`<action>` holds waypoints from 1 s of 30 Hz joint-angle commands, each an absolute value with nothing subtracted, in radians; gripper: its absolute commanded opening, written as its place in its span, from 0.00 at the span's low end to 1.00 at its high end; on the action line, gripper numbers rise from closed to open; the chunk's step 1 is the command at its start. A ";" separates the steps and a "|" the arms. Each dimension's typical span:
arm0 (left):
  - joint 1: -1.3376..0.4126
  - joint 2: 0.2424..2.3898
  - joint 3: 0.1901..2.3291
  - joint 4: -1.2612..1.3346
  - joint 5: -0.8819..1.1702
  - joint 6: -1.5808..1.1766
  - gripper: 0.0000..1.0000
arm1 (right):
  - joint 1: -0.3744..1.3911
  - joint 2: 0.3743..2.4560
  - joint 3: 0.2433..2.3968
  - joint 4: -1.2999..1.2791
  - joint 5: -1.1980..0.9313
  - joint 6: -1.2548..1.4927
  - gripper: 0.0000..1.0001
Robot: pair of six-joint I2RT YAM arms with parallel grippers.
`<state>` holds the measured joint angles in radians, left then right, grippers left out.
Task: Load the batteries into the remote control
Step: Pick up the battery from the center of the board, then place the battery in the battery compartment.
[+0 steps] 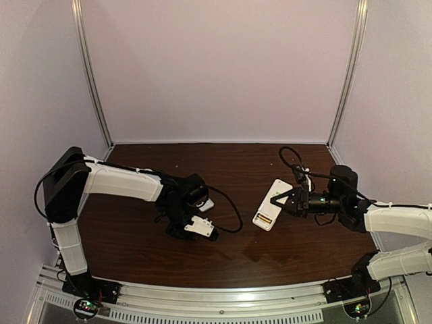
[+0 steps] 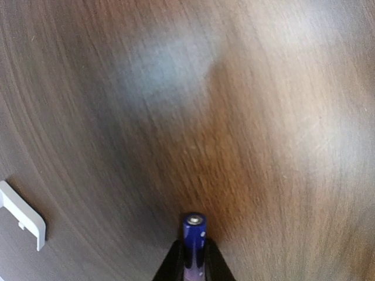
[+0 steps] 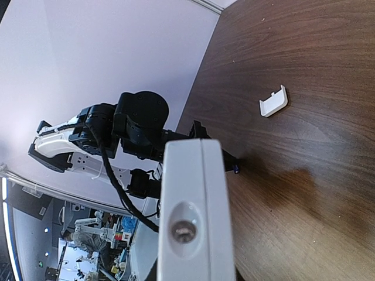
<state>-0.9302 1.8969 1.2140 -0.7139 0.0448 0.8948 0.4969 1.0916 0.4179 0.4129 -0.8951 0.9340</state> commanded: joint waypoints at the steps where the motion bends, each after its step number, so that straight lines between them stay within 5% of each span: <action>1: -0.952 1.900 1.230 -0.732 0.065 0.855 0.10 | 0.489 1.124 0.418 0.453 -0.928 0.958 0.00; 5: -0.983 1.844 1.234 -0.733 0.099 0.802 0.00 | 0.492 1.151 0.427 0.444 -0.938 0.976 0.00; 16: -1.029 1.505 1.257 -0.502 0.307 0.455 0.00 | 0.560 1.257 0.473 0.540 -0.941 1.072 0.00; 30: -1.178 1.581 1.315 -0.336 0.338 0.389 0.00 | 0.675 1.388 0.518 0.690 -0.920 1.191 0.00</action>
